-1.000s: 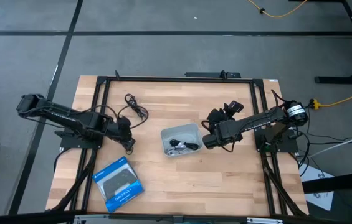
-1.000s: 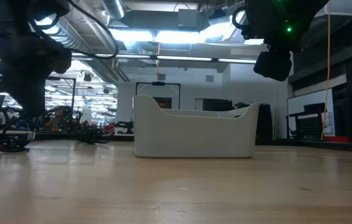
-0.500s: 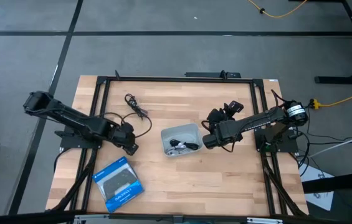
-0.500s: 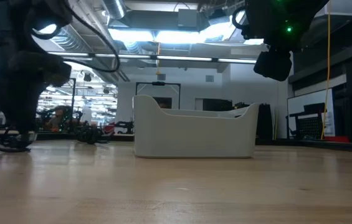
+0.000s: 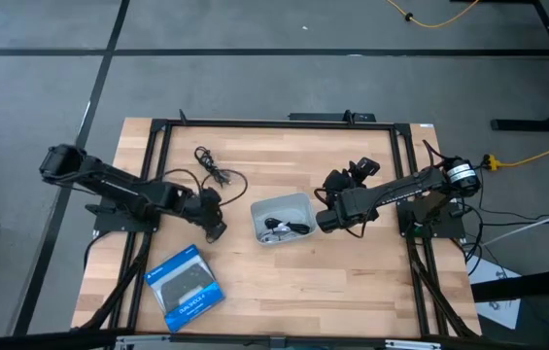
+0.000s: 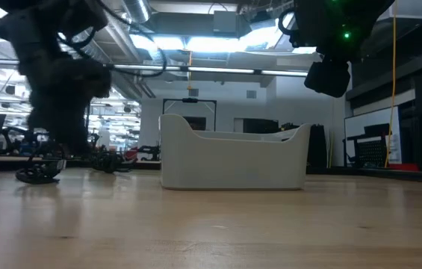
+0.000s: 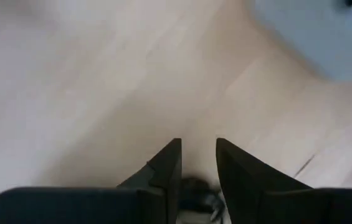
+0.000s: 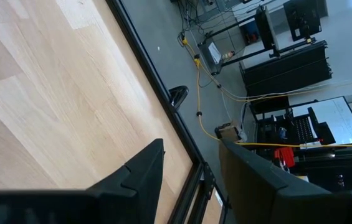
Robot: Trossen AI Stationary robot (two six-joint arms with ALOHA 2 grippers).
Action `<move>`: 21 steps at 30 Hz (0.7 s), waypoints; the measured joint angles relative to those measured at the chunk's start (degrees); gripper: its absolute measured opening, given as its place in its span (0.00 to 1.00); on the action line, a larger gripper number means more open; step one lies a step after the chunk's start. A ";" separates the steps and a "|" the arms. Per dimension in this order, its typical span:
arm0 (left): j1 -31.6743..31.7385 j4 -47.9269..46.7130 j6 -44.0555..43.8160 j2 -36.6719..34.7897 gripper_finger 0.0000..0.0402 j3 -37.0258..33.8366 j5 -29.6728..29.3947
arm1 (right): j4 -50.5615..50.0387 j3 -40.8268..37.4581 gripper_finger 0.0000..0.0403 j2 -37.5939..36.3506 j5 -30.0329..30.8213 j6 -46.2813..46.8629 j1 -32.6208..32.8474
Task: Pick and place USB-C Cables
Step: Put the bottom black charger cable into the gray bin
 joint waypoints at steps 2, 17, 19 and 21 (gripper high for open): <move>1.40 3.04 3.73 0.00 0.23 0.00 -0.32 | 0.08 0.00 0.40 0.00 -0.02 0.02 0.01; 0.05 -0.01 -0.16 -0.04 0.23 1.60 5.62 | 0.64 0.00 0.40 0.00 -1.39 0.22 0.00; -1.23 -1.44 -2.23 -0.04 0.23 1.60 4.95 | 0.69 0.00 0.40 0.00 -1.42 0.22 0.01; -2.31 -3.13 -4.56 -0.04 0.23 1.60 3.40 | 0.69 0.00 0.40 0.00 -1.44 0.24 0.01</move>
